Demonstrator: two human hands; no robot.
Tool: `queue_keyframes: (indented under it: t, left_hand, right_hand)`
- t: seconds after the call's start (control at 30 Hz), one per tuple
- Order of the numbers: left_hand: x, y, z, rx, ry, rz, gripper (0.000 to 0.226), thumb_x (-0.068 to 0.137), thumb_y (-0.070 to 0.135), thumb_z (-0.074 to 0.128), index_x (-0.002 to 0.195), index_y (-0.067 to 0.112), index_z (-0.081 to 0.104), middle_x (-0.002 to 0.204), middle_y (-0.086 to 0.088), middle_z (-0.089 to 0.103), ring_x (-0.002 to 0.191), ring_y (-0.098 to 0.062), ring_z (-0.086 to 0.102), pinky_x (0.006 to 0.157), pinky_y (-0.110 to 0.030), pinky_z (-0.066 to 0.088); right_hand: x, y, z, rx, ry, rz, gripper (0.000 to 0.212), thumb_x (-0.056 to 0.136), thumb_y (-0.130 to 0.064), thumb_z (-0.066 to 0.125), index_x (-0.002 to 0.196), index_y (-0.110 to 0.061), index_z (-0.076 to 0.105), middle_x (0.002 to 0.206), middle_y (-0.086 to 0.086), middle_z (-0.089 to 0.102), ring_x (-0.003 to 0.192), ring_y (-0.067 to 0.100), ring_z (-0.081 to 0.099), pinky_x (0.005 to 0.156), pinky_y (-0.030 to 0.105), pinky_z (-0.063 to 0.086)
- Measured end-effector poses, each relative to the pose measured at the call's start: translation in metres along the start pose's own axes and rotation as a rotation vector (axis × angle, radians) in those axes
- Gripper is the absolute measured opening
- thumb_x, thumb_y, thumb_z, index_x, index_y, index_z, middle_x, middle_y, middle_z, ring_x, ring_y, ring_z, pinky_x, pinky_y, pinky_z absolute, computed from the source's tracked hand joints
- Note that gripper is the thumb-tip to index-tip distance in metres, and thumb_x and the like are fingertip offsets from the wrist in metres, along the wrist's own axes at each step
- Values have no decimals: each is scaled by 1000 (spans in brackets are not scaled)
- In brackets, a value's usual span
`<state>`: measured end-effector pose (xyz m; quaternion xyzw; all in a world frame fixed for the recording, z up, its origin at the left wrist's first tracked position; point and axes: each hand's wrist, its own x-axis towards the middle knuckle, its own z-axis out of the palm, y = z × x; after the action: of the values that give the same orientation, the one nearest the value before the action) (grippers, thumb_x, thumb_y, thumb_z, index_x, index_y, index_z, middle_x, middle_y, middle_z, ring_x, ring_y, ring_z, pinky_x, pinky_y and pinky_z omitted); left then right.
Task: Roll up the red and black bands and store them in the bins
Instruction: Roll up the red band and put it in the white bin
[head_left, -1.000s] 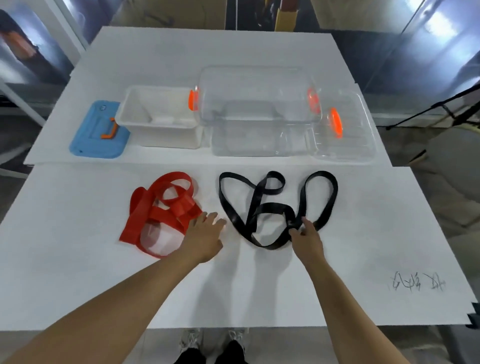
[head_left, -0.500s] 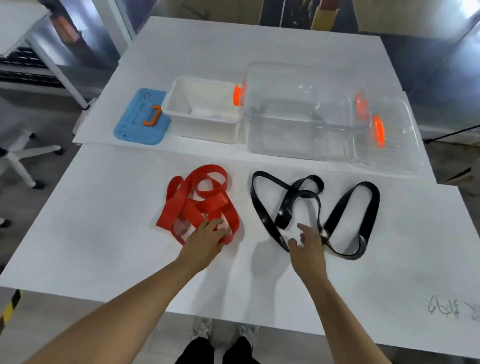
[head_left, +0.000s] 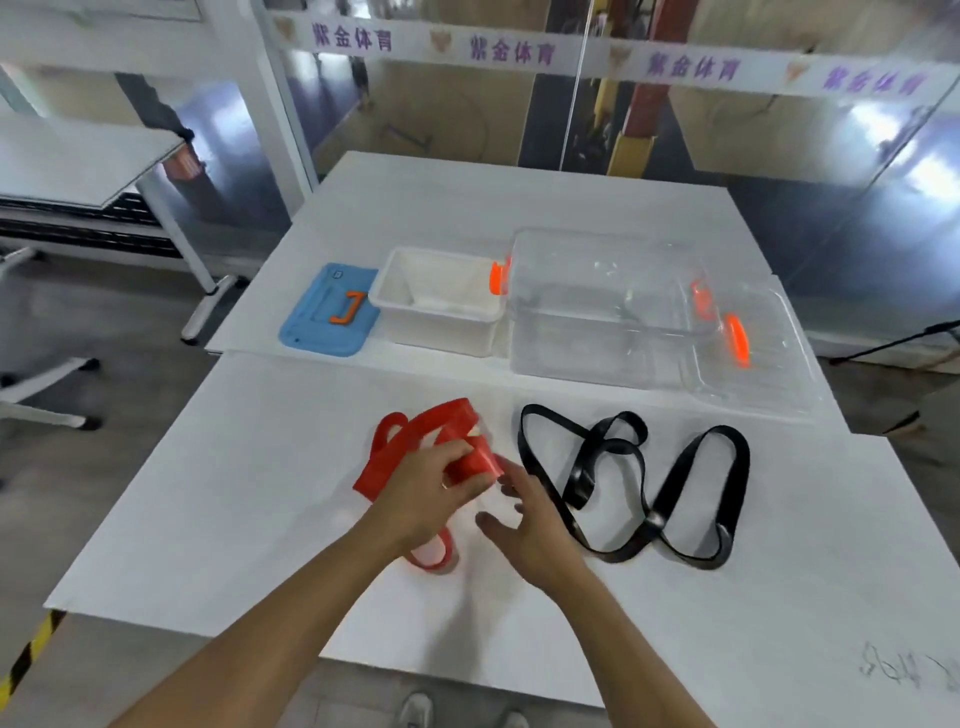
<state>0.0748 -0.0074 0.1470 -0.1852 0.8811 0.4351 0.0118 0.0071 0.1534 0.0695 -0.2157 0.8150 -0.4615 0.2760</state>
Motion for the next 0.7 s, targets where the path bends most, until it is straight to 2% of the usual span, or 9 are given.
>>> queue_keyframes:
  t: [0.1, 0.17, 0.23, 0.33, 0.4, 0.47, 0.53, 0.6, 0.7]
  left_hand:
    - [-1, 22, -19, -98, 3, 17, 14, 97, 29, 62, 109, 25, 70, 99, 9, 74, 93, -4, 69, 87, -26, 56]
    - [-3, 33, -34, -124, 3, 36, 17, 96, 23, 62, 112, 27, 70, 104, 11, 74, 98, -6, 69, 93, -29, 56]
    - [-1, 42, -48, -137, 28, 73, 19, 95, 21, 65, 114, 25, 70, 113, 10, 69, 104, -9, 68, 94, -27, 55]
    - [-2, 57, -66, -160, 95, 158, 17, 90, 27, 74, 106, 25, 73, 141, 13, 44, 118, -8, 59, 94, -17, 50]
    - [-2, 70, -77, -142, 111, 234, 10, 88, 33, 76, 98, 30, 74, 148, 20, 39, 124, -3, 53, 101, -19, 44]
    - [-3, 88, -88, -163, 94, 282, 7, 91, 32, 73, 97, 30, 73, 136, 17, 57, 120, -2, 58, 105, -24, 45]
    - [-3, 108, -98, -224, 94, 296, 7, 93, 27, 70, 99, 26, 74, 111, 11, 73, 105, -4, 67, 97, -23, 52]
    - [-5, 126, -109, -310, 131, 304, 6, 94, 24, 70, 98, 26, 74, 96, 12, 77, 93, -3, 71, 83, -13, 53]
    - [-7, 147, -121, -393, 245, 362, 6, 94, 22, 70, 98, 23, 75, 92, 13, 76, 85, -5, 70, 72, -7, 52]
  right_hand:
    - [1, -37, 0, 92, 45, -90, 63, 82, -30, 73, 126, -66, 45, 127, -17, 58, 117, 1, 60, 97, 26, 52]
    - [0, -59, -4, 159, 76, -136, 59, 81, -29, 74, 117, -68, 48, 125, -17, 57, 115, 1, 62, 101, 33, 55]
    - [-2, -78, -10, 185, 92, -177, 57, 82, -32, 77, 112, -71, 49, 125, -16, 58, 114, -1, 63, 101, 32, 55]
    - [-1, -94, -22, 222, 131, -205, 64, 78, -34, 84, 126, -58, 50, 129, -13, 61, 119, 2, 62, 102, 34, 55]
    - [0, -108, -33, 309, 109, -205, 64, 81, -27, 85, 133, -43, 53, 127, -11, 68, 119, 4, 65, 100, 34, 56]
    - [0, -126, -45, 377, 74, -236, 49, 88, -20, 81, 129, -37, 61, 119, -8, 74, 112, 8, 70, 93, 31, 58]
    - [0, -144, -57, 372, 86, -262, 34, 92, -21, 77, 121, -36, 68, 112, -9, 77, 107, 6, 71, 87, 25, 59]
    - [1, -160, -68, 350, 109, -282, 22, 93, -23, 75, 114, -29, 73, 103, -9, 78, 99, 4, 71, 82, 23, 56]
    - [4, -180, -84, 358, 78, -280, 12, 95, -32, 73, 105, -27, 76, 89, -12, 76, 82, 4, 69, 76, 24, 50]
